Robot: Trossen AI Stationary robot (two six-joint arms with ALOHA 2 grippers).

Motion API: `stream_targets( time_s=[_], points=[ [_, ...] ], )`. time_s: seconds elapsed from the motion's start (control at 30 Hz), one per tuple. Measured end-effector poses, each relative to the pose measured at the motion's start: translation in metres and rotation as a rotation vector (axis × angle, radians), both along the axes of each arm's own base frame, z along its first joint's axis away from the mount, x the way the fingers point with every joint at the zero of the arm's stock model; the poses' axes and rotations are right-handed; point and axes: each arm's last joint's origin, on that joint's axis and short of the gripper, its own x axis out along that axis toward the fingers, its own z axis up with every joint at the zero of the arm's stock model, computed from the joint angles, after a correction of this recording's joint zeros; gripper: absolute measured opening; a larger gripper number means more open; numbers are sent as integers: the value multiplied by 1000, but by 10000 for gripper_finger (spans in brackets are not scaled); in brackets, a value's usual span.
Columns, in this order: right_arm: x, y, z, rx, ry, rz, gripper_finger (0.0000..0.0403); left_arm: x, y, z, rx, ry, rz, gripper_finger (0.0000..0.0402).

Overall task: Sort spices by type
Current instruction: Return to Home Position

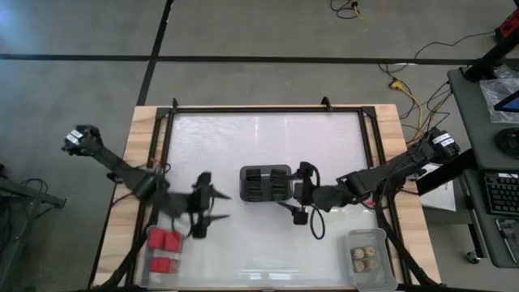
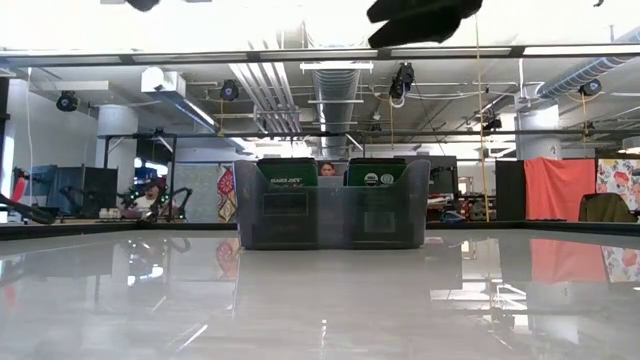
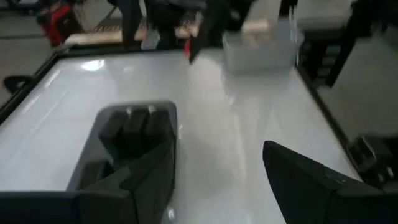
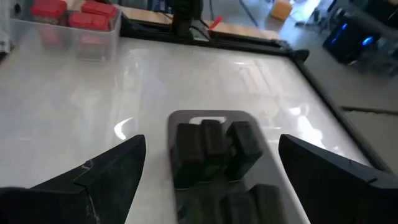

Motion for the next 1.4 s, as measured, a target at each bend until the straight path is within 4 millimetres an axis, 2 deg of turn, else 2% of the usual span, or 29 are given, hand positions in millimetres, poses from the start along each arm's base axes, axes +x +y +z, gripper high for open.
stream_targets(
  time_s=[0.1,0.27,0.37,0.47,0.67,0.77,0.9,1.07,1.2,1.4],
  points=[
    [-2,-10,0,-33,-30,-6,359,4,33,-10,-48,-79,-24,231],
    [-21,-27,1,-47,-94,-24,359,-2,82,-14,-64,-138,-5,231],
    [-38,-35,1,-38,-157,-32,359,-14,102,-13,-56,-176,14,231],
    [-57,-42,-2,-19,-211,-39,359,-28,114,-11,-50,-230,38,231],
    [-88,-52,-28,112,-226,-86,359,-56,120,-18,-59,-303,70,231],
    [-92,-53,-37,188,-229,-117,359,-68,121,-25,-75,-320,74,231],
    [-96,-55,-40,145,-220,-103,357,-80,121,-36,-95,-346,84,231],
    [-116,-60,-36,103,-273,-75,319,-95,122,-41,-101,-418,111,231],
    [-133,-65,-33,155,-349,-77,278,-107,123,-46,-103,-473,109,231],
    [-145,-69,-33,164,-394,-76,242,-115,125,-61,-69,-509,180,231]
  ],
)
